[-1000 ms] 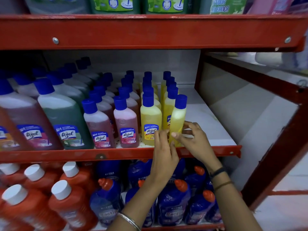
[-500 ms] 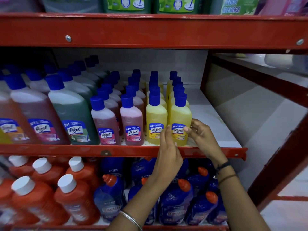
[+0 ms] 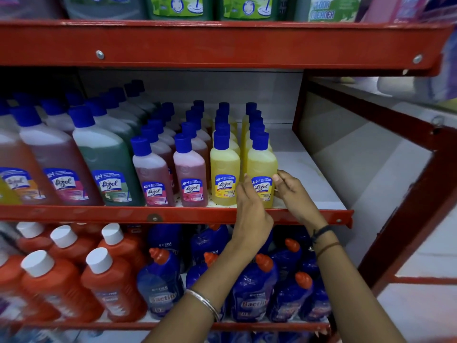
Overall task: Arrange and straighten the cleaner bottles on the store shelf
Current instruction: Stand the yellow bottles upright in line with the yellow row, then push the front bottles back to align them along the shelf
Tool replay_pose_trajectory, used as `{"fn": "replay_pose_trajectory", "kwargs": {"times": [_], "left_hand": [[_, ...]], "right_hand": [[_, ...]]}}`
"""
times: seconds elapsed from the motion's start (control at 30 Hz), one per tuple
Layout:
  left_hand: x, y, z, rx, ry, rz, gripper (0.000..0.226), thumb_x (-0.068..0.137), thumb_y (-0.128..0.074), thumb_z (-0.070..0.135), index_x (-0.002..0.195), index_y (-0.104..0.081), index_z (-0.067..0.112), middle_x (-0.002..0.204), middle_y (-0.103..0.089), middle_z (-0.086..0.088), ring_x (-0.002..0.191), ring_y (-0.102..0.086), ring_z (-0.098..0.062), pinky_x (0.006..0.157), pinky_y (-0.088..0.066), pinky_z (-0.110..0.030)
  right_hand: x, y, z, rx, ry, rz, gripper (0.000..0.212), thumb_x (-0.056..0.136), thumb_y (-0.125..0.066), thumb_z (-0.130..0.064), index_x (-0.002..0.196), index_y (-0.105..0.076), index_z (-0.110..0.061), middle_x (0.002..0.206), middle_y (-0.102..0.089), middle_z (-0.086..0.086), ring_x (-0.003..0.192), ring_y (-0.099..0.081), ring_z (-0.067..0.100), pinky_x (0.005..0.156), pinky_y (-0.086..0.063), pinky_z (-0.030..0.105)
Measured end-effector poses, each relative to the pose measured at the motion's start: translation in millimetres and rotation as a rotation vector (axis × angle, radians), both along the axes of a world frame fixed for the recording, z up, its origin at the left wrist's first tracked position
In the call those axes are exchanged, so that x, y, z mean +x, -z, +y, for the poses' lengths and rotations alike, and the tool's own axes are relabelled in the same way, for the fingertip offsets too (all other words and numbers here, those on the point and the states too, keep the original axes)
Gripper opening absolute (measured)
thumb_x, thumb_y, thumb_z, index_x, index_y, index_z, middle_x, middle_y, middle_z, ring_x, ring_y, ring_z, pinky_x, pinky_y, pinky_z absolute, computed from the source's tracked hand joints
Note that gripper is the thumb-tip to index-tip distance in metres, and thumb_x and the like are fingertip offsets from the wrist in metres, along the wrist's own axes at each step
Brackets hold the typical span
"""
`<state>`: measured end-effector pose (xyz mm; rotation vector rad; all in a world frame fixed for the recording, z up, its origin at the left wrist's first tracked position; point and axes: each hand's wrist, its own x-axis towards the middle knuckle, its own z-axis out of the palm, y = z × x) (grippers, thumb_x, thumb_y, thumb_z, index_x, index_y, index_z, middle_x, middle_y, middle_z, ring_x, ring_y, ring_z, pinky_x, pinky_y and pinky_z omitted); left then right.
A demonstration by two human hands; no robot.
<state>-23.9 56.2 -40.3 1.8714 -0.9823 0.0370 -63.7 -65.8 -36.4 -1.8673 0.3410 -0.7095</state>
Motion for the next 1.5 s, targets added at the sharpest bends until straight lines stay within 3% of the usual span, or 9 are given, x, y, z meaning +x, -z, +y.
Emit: {"fn": "replay_pose_trajectory", "kwargs": {"times": [0.27,0.4,0.47,0.53,0.63,0.7,0.8,1.13,1.5], "left_hand": [[-2.3,4.9,19.9,-0.023,0.045,-0.044,0.068,0.08,-0.047,-0.009,0.14,-0.016,0.007,0.136,-0.031,-0.014,0.127,-0.035,-0.025,0.104,-0.035,-0.03],[3.3,6.3,33.0,-0.189,0.018,-0.027,0.044,0.096,-0.037,0.027,0.137,-0.025,0.016,0.139,-0.031,-0.004,0.129,-0.033,-0.011,0.109,-0.033,-0.032],[6.9,1.9,41.8,-0.284,0.017,0.098,0.056,0.093,-0.026,0.049,0.141,-0.019,0.022,0.149,-0.019,0.003,0.136,-0.022,-0.006,0.108,-0.024,-0.013],[14.7,-0.7,46.6,-0.338,0.025,0.244,0.076,0.082,-0.015,0.07,0.145,-0.011,0.027,0.153,-0.007,0.011,0.138,-0.013,0.001,0.104,-0.016,-0.004],[30.2,0.4,44.0,-0.352,0.049,0.405,0.097,0.065,-0.004,0.088,0.145,-0.007,0.033,0.158,-0.004,0.006,0.142,-0.008,-0.006,0.118,-0.014,-0.033],[33.6,-0.8,42.5,-0.298,0.06,0.446,0.107,0.057,-0.001,0.092,0.145,-0.001,0.03,0.159,0.002,0.004,0.144,-0.001,-0.007,0.12,-0.01,-0.043],[32.1,-3.3,44.5,-0.198,0.053,0.45,0.12,0.047,0.003,0.095,0.144,0.007,0.025,0.157,0.011,0.004,0.142,0.009,-0.006,0.12,-0.002,-0.04],[33.3,-0.4,53.0,-0.13,-0.007,0.378,0.112,0.052,0.01,0.091,0.145,-0.001,0.03,0.159,0.002,0.004,0.144,0.001,-0.011,0.119,-0.005,-0.042],[28.9,-2.1,82.7,-0.146,0.101,0.385,0.113,0.052,0.005,0.092,0.145,-0.013,0.03,0.157,-0.013,0.006,0.133,-0.014,0.002,0.105,-0.015,-0.022]], "right_hand": [[-12.8,11.1,13.7,0.05,0.013,-0.037,0.031,0.097,-0.039,-0.034,0.115,-0.058,-0.018,0.111,-0.069,0.007,0.105,-0.066,0.023,0.094,-0.053,0.044],[-15.5,12.5,35.5,-0.048,0.291,-0.198,0.029,0.094,-0.044,-0.037,0.117,-0.055,-0.022,0.12,-0.059,-0.001,0.115,-0.058,0.013,0.101,-0.047,0.036],[-20.9,8.9,62.3,-0.092,0.458,-0.422,0.033,0.093,-0.043,-0.041,0.119,-0.052,-0.023,0.121,-0.052,-0.002,0.117,-0.051,0.009,0.1,-0.044,0.021],[-21.4,5.8,89.8,-0.141,0.348,-0.483,0.05,0.092,-0.034,-0.053,0.123,-0.051,-0.017,0.124,-0.052,0.001,0.12,-0.049,0.007,0.097,-0.04,0.012],[-8.6,5.2,120.2,-0.139,0.031,-0.263,0.084,0.08,-0.018,-0.076,0.142,-0.033,-0.021,0.151,-0.035,-0.005,0.14,-0.028,0.003,0.114,-0.025,0.017],[3.7,5.8,122.0,-0.028,-0.041,-0.102,0.109,0.062,-0.009,-0.091,0.149,-0.011,-0.025,0.16,-0.009,-0.011,0.146,-0.007,0.0,0.119,-0.01,0.021],[20.9,2.1,118.6,0.118,-0.041,0.038,0.131,0.041,-0.004,-0.1,0.148,0.006,-0.025,0.159,0.009,-0.011,0.143,0.005,-0.003,0.117,-0.002,0.022],[31.1,-4.5,123.0,0.298,-0.031,0.031,0.139,0.034,-0.01,-0.102,0.149,-0.001,-0.025,0.161,0.002,-0.006,0.147,-0.001,0.007,0.123,-0.003,0.041],[16.1,-10.8,142.2,0.343,-0.047,0.022,0.141,0.029,-0.011,-0.102,0.148,-0.003,-0.027,0.16,0.0,-0.01,0.134,-0.007,-0.006,0.11,-0.006,0.025]]}}
